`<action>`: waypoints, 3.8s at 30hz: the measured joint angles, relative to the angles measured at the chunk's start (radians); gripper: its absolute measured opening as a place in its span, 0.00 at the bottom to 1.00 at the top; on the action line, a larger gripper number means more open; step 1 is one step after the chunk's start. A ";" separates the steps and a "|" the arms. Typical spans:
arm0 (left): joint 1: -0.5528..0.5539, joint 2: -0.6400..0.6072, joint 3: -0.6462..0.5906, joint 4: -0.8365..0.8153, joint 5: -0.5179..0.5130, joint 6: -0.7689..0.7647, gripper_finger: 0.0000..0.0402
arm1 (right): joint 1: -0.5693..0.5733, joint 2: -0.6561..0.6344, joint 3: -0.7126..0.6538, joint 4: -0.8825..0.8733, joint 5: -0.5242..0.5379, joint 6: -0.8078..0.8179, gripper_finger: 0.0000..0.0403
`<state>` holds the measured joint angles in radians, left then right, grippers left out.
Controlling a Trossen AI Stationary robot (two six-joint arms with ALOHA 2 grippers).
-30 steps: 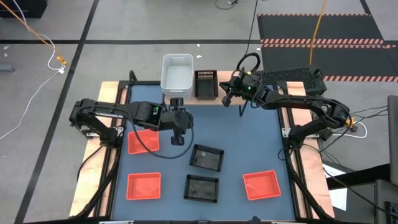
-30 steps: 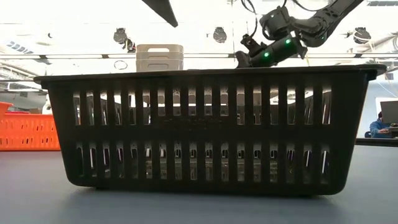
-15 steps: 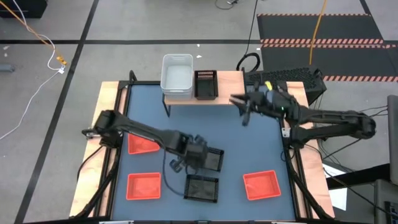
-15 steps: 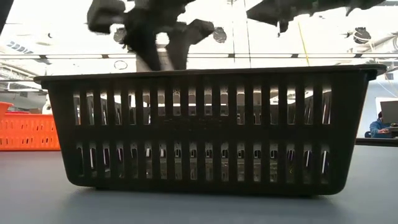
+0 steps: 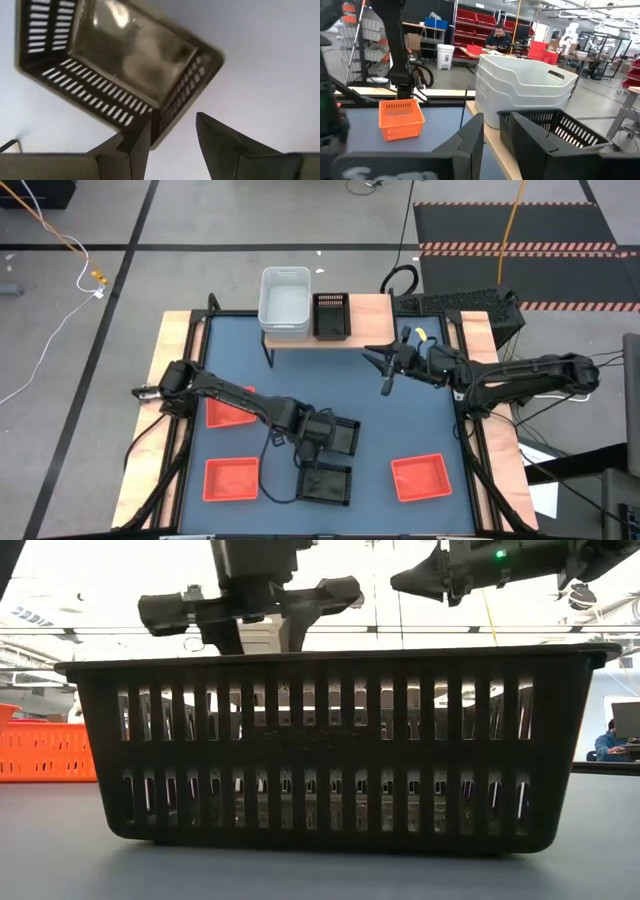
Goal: Stack baskets on shelf by color
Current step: Stack the top black bin on top of the other black bin on the shelf, then stack the bottom black bin on top of the other black bin on the shelf
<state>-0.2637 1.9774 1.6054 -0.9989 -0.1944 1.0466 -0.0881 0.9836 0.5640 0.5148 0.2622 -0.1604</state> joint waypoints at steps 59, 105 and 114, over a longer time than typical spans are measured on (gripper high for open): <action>0.429 -0.143 0.403 0.204 -0.231 -0.721 0.00 | 0.222 -0.219 -0.001 -0.073 0.538 -0.280 0.23; -0.112 -0.129 -0.186 0.276 0.370 -0.296 0.52 | 0.316 -0.275 0.001 -0.078 0.599 -0.272 0.23; -0.184 -0.116 -0.258 0.365 0.254 -0.149 0.41 | 0.316 -0.275 0.001 -0.074 0.598 -0.276 0.23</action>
<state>-0.4479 1.8610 1.3477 -0.6342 0.0594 0.8976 0.2276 0.7086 0.5648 0.4408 0.8604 -0.4360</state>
